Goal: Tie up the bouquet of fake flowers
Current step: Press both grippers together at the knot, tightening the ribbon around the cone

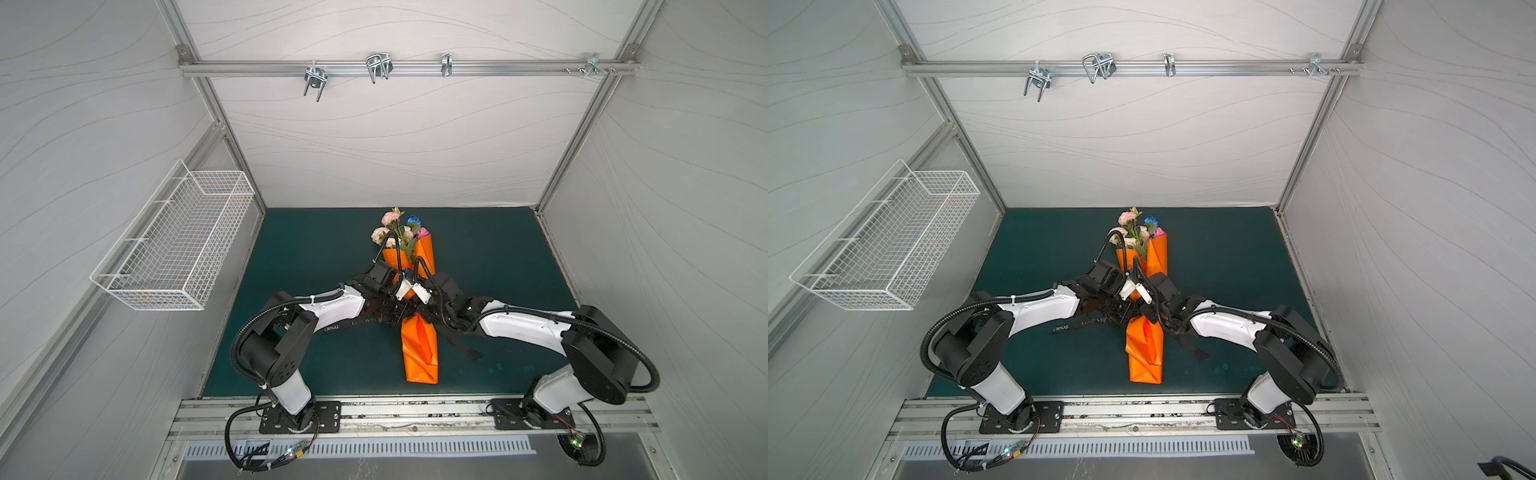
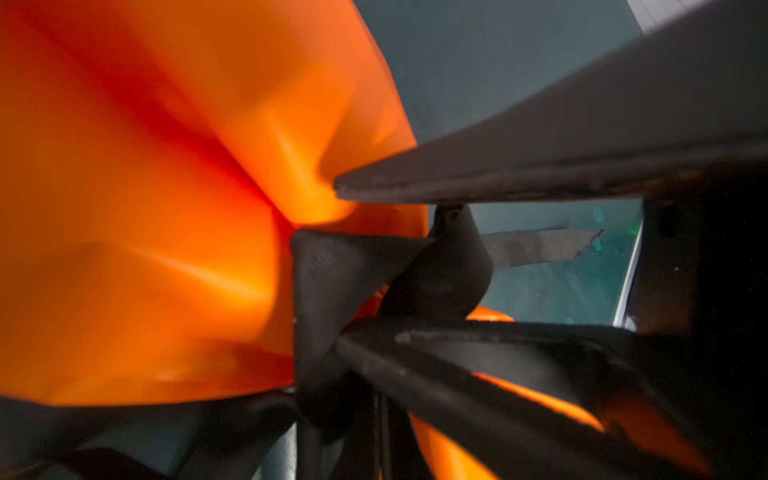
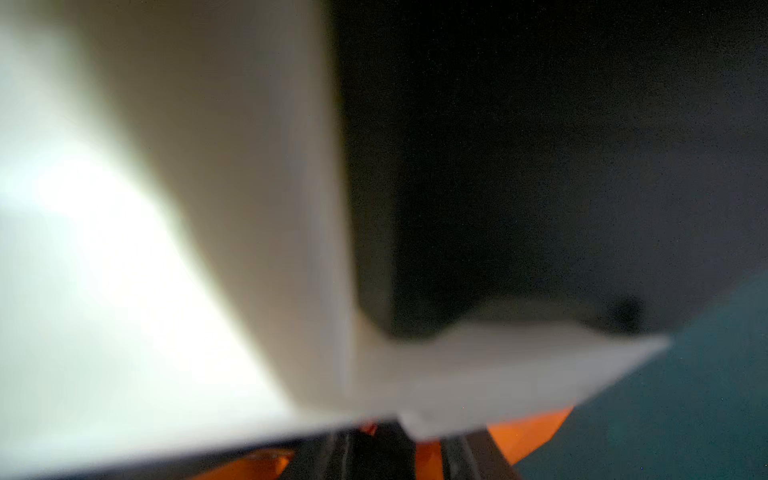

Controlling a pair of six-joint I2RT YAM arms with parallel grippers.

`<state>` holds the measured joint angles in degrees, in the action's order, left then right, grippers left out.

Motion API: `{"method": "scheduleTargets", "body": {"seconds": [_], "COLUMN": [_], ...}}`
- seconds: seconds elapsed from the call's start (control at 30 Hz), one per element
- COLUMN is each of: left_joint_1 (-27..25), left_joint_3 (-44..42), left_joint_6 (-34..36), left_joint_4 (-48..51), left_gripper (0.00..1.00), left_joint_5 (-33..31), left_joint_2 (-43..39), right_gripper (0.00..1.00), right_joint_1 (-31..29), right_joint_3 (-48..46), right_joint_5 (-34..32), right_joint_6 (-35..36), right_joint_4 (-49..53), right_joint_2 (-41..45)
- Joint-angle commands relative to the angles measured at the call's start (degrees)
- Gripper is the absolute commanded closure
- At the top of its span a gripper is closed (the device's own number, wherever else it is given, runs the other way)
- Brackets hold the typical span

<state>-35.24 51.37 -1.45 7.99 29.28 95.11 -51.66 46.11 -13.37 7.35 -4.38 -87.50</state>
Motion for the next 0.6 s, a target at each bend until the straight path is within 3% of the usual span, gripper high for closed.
{"method": "scheduleTargets", "body": {"seconds": [0.0,0.1,0.27,0.57], "left_joint_1": [0.3,0.3,0.3,0.3], "left_joint_3": [0.5,0.6,0.6,0.7], "left_joint_6": [0.5,0.5,0.3,-0.5], "left_joint_4": [-1.9,-1.9,-2.0,-2.2], "left_gripper": [1.0,1.0,1.0,1.0], "left_joint_5": [1.1,1.1,1.5,1.8], "left_joint_2": [0.9,0.8,1.0,1.5], "right_gripper": [0.64,0.65,0.83,0.99], "right_joint_1": [-0.9,-1.1,-1.3,-0.1], "right_joint_3": [1.2,1.5,0.9,-0.7], "right_joint_5": [-0.6,-0.8,-1.7,-2.7], "right_joint_6": [1.7,1.7,1.4,-4.5], "right_joint_4": [1.0,1.1,-0.3,-2.9], "right_joint_2": [-1.4,-2.2,-2.1,0.2]}}
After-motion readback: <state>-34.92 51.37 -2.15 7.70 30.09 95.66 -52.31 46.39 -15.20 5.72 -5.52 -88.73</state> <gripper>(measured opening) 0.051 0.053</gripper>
